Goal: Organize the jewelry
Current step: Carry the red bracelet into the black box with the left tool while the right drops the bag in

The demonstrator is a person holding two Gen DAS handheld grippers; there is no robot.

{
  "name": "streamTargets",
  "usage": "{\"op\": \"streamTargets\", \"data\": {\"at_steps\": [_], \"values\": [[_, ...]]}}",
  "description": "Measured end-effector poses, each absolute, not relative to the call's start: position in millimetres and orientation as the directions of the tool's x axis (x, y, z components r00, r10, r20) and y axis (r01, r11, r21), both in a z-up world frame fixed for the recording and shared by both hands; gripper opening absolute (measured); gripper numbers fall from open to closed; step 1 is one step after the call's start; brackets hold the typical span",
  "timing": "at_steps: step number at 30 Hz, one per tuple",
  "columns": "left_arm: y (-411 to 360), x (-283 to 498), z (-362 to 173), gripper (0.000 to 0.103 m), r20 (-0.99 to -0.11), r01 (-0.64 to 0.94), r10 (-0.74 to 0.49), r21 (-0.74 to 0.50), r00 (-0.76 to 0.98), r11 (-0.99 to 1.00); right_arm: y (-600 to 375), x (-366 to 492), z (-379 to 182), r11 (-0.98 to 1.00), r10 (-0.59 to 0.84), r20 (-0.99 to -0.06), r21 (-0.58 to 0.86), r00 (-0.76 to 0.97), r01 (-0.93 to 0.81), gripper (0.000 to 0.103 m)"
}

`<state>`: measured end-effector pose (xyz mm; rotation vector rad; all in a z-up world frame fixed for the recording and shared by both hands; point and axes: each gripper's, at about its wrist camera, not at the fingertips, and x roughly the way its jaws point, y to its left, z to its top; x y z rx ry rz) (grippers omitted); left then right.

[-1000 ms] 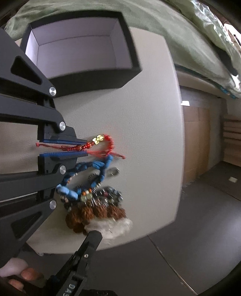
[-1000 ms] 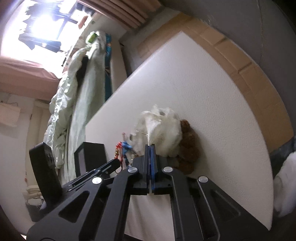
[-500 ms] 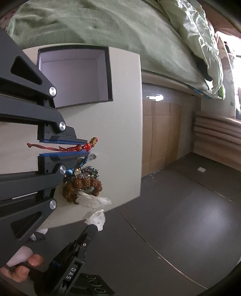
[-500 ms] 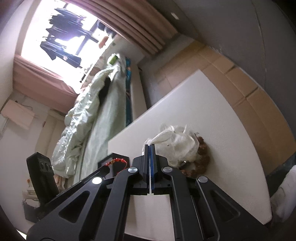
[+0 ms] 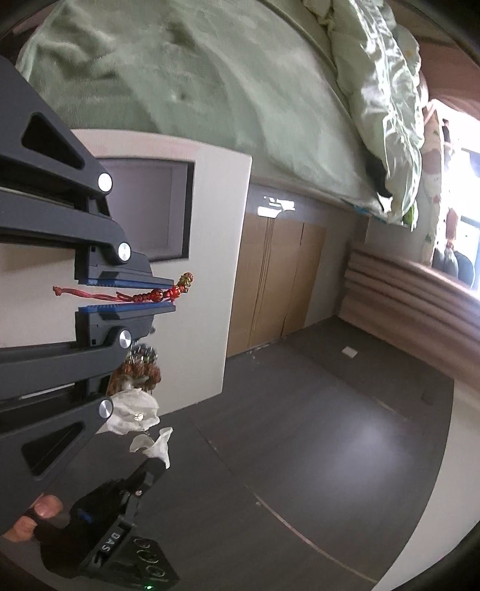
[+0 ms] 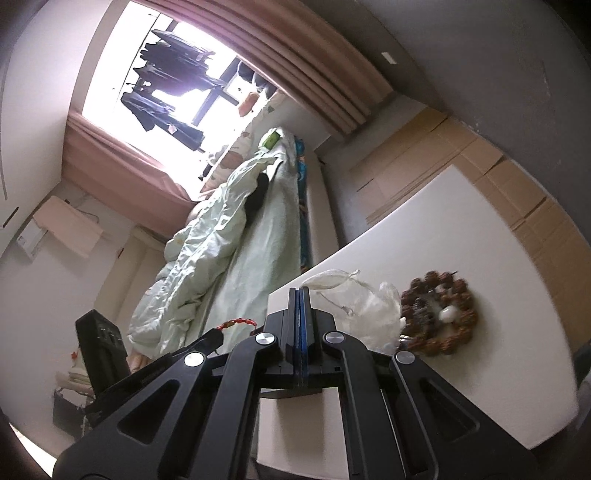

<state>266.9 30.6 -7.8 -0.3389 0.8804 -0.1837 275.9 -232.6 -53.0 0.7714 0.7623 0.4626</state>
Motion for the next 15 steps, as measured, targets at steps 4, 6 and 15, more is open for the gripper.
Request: {"op": "streamTargets", "data": {"at_steps": [4, 6, 15], "values": [[45.7, 266.8, -10.7, 0.005, -0.724, -0.008, -0.263, -0.348, 0.638, 0.937, -215.8, 273.4, -47.7, 0.613, 0.652, -0.398, 0.777, 0.645, -0.14, 0.002], [50.9, 269.4, -17.8, 0.005, -0.731, -0.01, -0.261, -0.343, 0.631, 0.939, -206.5, 273.4, -41.8, 0.602, 0.666, -0.374, 0.78, 0.646, -0.169, 0.002], [66.6, 287.0, -61.5, 0.033, -0.787, -0.057, -0.22, -0.306, 0.576, 0.95, -174.4, 287.2, -57.8, 0.732, 0.567, -0.531, 0.675, 0.63, -0.09, 0.002]]}}
